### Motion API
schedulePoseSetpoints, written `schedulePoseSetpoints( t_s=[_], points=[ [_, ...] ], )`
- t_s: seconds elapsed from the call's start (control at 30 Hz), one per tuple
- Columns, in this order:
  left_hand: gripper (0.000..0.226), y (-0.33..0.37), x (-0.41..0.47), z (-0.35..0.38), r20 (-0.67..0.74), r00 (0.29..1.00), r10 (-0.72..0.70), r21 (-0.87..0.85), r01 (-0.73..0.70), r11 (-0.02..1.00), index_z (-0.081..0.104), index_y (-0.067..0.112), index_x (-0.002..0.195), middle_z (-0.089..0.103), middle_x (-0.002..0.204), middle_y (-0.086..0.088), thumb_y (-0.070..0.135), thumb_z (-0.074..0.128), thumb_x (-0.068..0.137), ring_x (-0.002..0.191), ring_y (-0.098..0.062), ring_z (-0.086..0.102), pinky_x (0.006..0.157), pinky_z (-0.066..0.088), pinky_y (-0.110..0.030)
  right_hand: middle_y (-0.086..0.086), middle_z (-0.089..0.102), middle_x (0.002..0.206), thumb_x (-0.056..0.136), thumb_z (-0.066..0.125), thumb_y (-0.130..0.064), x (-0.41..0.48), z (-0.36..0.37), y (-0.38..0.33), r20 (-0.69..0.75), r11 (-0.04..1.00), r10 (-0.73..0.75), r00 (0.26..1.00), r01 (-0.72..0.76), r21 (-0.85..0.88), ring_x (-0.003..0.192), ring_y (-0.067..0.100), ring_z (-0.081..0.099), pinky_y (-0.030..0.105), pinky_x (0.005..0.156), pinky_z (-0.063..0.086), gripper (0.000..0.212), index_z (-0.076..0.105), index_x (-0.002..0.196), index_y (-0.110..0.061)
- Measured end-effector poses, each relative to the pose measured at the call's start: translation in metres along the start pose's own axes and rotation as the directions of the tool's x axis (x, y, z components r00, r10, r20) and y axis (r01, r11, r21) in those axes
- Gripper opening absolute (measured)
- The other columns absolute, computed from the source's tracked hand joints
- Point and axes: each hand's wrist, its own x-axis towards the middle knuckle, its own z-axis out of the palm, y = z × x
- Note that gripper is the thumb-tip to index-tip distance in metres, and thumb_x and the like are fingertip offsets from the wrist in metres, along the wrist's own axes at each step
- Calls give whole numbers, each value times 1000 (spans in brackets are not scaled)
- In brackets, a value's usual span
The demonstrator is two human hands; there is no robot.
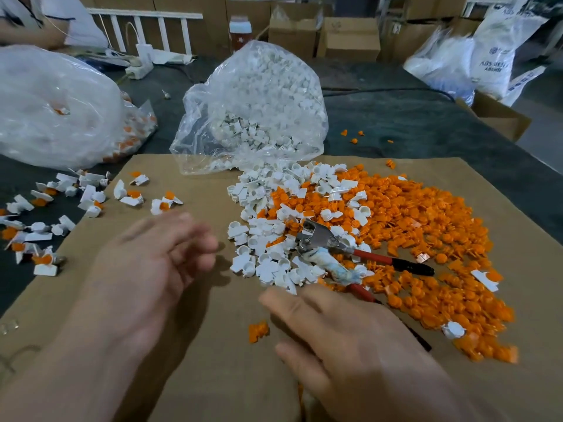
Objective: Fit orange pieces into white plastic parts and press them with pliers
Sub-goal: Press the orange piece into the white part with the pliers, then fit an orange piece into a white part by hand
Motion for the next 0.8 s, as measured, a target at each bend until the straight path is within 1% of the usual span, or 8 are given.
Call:
schedulePoseSetpoints(
  t_s=[0.07,0.13,0.2,0.3,0.4,0.5,0.67,0.8],
  points=[
    [14,1,-14,14,21,986,167,402,-161,901,71,41,95,75,87,7,27,69,92,66,-3,67,63,51,-26,0,31,100,99,40,-47,8,2,-6,36,995,-37,999,40,-92,83,20,37,34,67,37,51,0,131,-46],
    [10,2,-26,20,144,951,272,733,-288,617,65,48,91,66,87,15,39,64,87,77,8,61,67,42,-15,2,23,97,100,40,-47,14,5,-11,74,989,-37,997,47,-140,83,20,30,33,65,34,49,2,131,-42],
    [21,3,-34,25,248,943,222,857,-320,404,63,45,101,56,95,19,48,61,81,86,4,60,73,46,-17,3,21,98,100,35,-49,17,6,-11,145,989,6,989,16,-149,87,19,29,34,66,36,40,14,132,-36],
    [28,1,-37,27,324,921,214,884,-376,278,64,40,107,52,95,17,51,62,81,88,-11,59,77,53,-39,3,27,101,102,34,-46,18,7,-8,176,982,37,984,-3,-191,87,20,32,34,69,38,34,35,128,-25],
    [18,1,-38,29,394,881,262,869,-450,204,66,38,99,52,91,17,38,73,82,84,-14,56,70,51,-38,3,34,101,103,36,-33,15,8,-7,140,982,96,985,-71,-176,84,23,34,34,68,37,22,41,121,-20],
    [16,-3,-38,31,436,857,275,843,-496,209,67,35,92,54,87,17,32,77,79,80,-13,57,64,51,-38,5,36,104,102,41,-28,14,9,-6,117,971,103,988,-74,-228,84,24,37,35,69,37,25,39,125,-19],
    [24,-10,-40,39,446,836,318,810,-529,254,68,34,96,56,83,16,17,77,80,80,-13,57,62,51,-38,-3,38,107,100,41,-37,10,5,-2,55,972,199,978,-190,-138,95,20,47,34,78,43,21,43,118,-26],
    [16,-11,-42,40,476,814,332,798,-559,226,72,33,95,62,90,15,21,74,84,85,-15,62,63,52,-37,-10,43,109,101,31,-46,6,4,2,-45,973,219,975,-221,-66,99,12,48,29,83,41,28,48,116,-31]
  ],
)
